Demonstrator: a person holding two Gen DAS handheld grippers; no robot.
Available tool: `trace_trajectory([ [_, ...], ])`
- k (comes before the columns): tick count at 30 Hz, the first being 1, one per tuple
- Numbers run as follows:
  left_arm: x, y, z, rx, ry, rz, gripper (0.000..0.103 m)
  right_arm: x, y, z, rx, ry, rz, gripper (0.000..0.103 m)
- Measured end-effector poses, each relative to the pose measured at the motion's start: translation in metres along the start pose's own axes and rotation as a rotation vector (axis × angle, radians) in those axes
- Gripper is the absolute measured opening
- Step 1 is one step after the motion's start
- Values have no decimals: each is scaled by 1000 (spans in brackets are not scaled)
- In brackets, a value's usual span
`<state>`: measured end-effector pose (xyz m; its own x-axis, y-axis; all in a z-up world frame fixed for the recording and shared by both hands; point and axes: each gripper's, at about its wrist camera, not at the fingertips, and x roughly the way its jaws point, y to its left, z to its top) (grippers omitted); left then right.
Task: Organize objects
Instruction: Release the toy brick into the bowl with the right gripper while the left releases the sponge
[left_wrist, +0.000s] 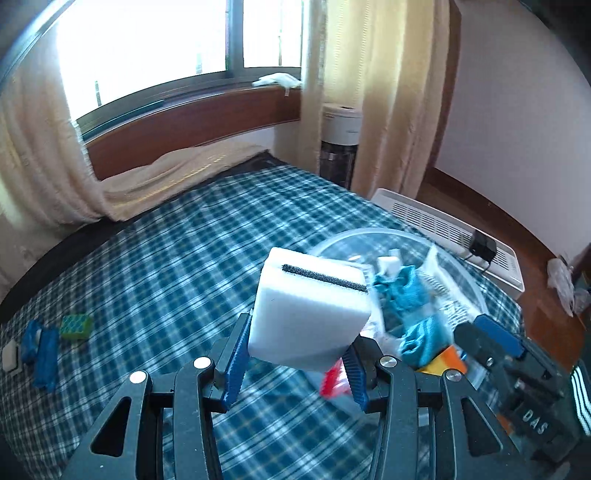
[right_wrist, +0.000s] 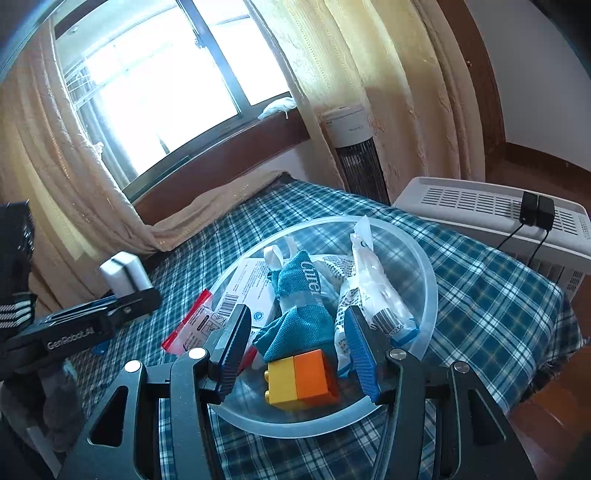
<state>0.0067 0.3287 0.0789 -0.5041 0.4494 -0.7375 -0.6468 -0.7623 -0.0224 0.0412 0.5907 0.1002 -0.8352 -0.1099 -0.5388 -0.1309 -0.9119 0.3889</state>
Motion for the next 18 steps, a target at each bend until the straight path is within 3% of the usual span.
trace_trajectory([
  [12,21,-36,14,57,19,-49,50,-5,-7,3,16,-17,8,54],
  [13,22,-37,14,59,26,-54,53,-5,-7,3,15,-19,9,54],
  [16,22,-36,13,51,31,-57,80,-5,-7,4,16,-18,9,54],
  [18,20,-34,13,43,24,-56,84,-5,-7,4,15,-19,8,54],
])
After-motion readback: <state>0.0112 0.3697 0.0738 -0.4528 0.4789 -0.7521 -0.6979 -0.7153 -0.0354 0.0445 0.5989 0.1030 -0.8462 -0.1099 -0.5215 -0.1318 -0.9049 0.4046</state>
